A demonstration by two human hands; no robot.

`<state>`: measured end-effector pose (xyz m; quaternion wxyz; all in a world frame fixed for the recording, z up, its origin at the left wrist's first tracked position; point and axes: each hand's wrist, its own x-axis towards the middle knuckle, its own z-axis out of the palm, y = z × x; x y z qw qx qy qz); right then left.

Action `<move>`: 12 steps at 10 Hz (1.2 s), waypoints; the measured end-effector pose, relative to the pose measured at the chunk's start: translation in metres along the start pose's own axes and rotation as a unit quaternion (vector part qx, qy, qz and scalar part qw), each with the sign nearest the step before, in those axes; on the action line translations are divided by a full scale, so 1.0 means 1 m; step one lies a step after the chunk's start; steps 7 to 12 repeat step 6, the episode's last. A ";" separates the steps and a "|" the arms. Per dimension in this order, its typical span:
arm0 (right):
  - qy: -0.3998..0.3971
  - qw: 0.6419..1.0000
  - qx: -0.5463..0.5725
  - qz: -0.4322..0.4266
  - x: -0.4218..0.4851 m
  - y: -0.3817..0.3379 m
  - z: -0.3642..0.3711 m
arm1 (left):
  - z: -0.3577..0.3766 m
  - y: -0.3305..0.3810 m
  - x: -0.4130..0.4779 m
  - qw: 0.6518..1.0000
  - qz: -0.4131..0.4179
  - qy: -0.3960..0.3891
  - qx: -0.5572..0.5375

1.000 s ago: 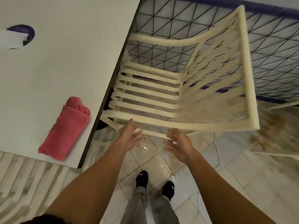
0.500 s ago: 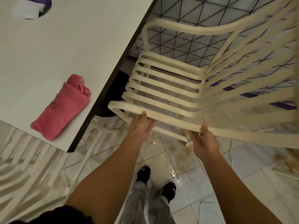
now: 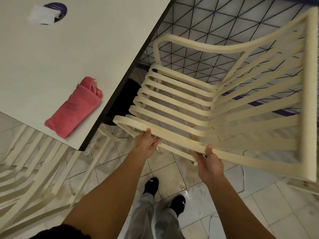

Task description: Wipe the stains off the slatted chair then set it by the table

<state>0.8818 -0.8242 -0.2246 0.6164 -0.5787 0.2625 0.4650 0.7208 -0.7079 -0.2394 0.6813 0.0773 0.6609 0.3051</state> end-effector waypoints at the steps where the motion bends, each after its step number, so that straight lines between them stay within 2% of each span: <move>1: 0.008 1.000 -0.001 -0.001 -0.007 0.003 -0.002 | -0.006 -0.001 -0.002 1.000 -0.007 -0.004 0.008; 3: -0.001 1.000 -0.015 0.013 -0.011 0.004 -0.009 | -0.018 0.000 -0.008 0.997 -0.019 -0.003 0.068; 4: -0.024 0.995 -0.078 0.051 -0.014 -0.001 -0.015 | -0.033 0.004 -0.023 0.991 -0.017 -0.014 0.131; 5: -0.056 0.968 -0.228 0.092 -0.030 -0.007 -0.020 | -0.048 0.014 -0.048 0.977 -0.003 -0.045 0.207; 6: -0.091 0.935 -0.325 0.113 -0.052 -0.007 -0.023 | -0.060 0.026 -0.087 0.952 0.016 -0.123 0.280; 12: -0.091 0.935 -0.325 0.113 -0.052 -0.007 -0.023 | -0.060 0.026 -0.087 0.952 0.016 -0.123 0.280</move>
